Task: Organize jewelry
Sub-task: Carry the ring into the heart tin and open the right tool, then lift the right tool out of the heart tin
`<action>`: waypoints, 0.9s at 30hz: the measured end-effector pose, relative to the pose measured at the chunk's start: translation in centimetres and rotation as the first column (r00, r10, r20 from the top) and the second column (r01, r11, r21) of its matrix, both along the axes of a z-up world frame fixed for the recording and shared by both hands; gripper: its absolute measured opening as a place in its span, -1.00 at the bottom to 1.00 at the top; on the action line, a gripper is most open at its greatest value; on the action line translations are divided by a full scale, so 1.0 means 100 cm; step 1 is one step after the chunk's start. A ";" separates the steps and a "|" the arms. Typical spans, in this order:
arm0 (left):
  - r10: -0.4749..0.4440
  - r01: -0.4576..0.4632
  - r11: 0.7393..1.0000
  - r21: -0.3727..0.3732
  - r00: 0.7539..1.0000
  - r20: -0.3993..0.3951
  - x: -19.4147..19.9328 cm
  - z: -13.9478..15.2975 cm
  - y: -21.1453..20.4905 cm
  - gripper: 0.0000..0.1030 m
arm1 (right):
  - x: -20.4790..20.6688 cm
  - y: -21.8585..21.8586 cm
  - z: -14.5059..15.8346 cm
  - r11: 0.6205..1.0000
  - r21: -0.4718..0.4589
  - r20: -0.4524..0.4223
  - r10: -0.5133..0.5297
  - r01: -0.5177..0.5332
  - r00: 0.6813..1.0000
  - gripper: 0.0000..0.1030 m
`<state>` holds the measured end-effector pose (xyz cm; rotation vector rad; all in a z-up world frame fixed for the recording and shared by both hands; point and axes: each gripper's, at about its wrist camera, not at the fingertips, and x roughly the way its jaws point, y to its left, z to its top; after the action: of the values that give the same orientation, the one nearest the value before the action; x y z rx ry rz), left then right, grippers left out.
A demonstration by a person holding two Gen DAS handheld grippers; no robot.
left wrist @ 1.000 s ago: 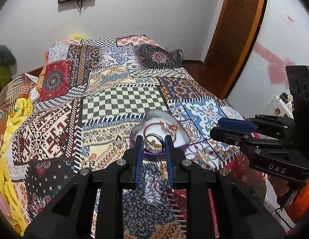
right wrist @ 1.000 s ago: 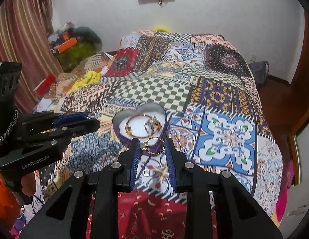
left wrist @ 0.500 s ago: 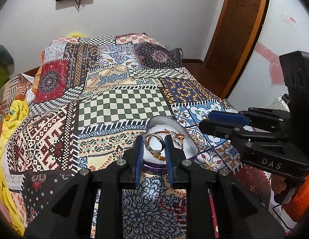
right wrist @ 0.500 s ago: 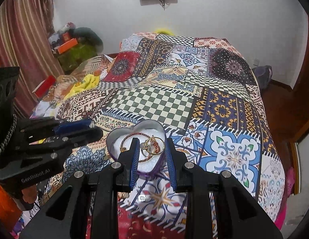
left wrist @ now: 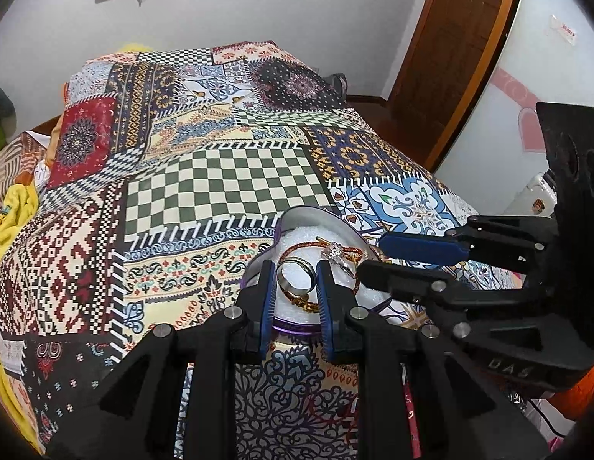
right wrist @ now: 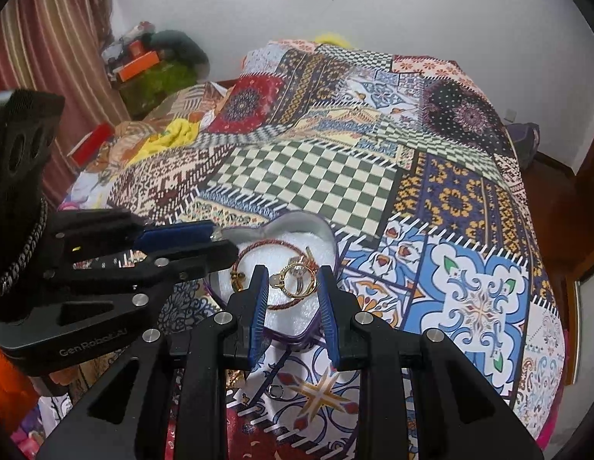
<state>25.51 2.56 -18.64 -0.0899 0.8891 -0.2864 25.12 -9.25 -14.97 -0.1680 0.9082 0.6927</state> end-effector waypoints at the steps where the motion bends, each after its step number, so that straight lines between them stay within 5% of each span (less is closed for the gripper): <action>1: -0.003 0.003 1.000 0.000 1.000 -0.003 0.000 -0.001 -0.001 -0.62 | 0.000 0.000 -0.002 1.000 -0.002 -0.006 0.003 -0.003 1.000 -0.55; 27: -0.009 0.009 1.000 0.001 0.999 -0.039 -0.001 0.000 -0.003 -0.55 | 0.001 -0.002 -0.007 0.999 -0.029 -0.043 0.019 -0.021 0.999 -0.54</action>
<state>25.43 2.22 -18.63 -0.0909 0.9285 -0.2933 25.27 -9.48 -15.64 -0.1893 0.9588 0.7040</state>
